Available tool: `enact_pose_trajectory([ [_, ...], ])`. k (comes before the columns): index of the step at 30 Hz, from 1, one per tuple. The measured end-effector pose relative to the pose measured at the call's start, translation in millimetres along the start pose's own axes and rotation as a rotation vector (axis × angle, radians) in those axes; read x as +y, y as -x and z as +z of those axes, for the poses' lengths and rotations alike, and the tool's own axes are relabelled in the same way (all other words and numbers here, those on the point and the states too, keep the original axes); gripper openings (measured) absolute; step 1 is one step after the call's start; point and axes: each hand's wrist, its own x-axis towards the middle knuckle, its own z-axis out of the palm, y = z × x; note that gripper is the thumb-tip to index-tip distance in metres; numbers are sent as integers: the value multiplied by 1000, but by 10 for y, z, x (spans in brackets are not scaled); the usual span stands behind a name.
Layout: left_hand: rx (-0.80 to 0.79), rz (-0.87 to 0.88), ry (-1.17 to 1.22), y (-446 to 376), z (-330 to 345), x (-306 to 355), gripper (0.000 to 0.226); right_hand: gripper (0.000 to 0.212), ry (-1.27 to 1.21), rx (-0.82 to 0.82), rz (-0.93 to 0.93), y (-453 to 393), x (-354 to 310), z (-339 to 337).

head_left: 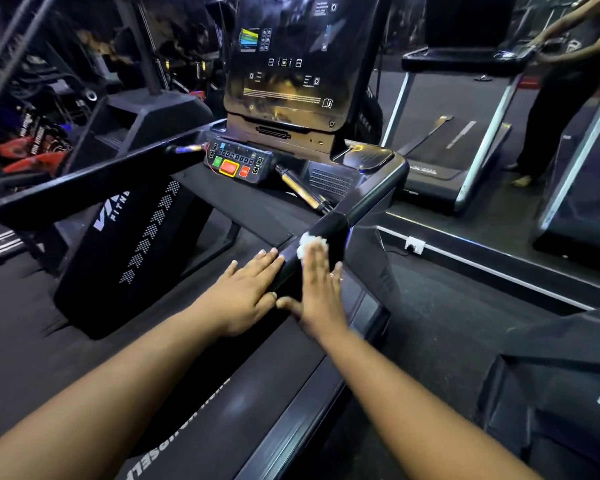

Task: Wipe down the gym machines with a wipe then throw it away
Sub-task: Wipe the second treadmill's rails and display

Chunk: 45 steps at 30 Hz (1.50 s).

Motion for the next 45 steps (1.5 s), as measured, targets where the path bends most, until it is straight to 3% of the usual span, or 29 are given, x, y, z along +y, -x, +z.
enact_pose_trajectory([
  [4, 9, -1, -28, -243, -29, 103, 71, 130, -69, -29, 252, -469, 458, -265],
  [11, 20, -1, -31, -642, -17, 195, 70, 120, -280, 18, 137, -130, 275, 37],
  [19, 36, -3, -39, -1078, -42, 336, 67, 138, -519, 154, 420, -710, 653, -125],
  [23, 52, -1, -69, -1285, -29, 410, 68, 139, -638, 160, 450, -672, 572, -70],
  [29, 32, 1, -65, -1482, -40, 438, 68, 157, -655, 230, 742, -1367, 1281, -409],
  [31, 31, 0, -60, -1503, -41, 437, 68, 153, -605, 236, 682, -1471, 1336, -444],
  [34, 34, -3, -53, -1533, -26, 431, 68, 134, -452, 240, 397, -1300, 1169, -332],
  [37, 29, -5, -47, -1540, -30, 434, 68, 131, -178, 93, 143, -1175, 1284, -402],
  [39, 24, -6, -43, -1531, -44, 446, 68, 135, -30, 15, 121, -1383, 1555, -603],
  [43, 20, -9, -37, -1524, -69, 472, 69, 142, 62, -124, 252, -1900, 1897, -1001],
  [45, 14, -12, -35, -1527, -79, 474, 69, 143, 120, -191, 182, -1964, 1781, -1049],
])
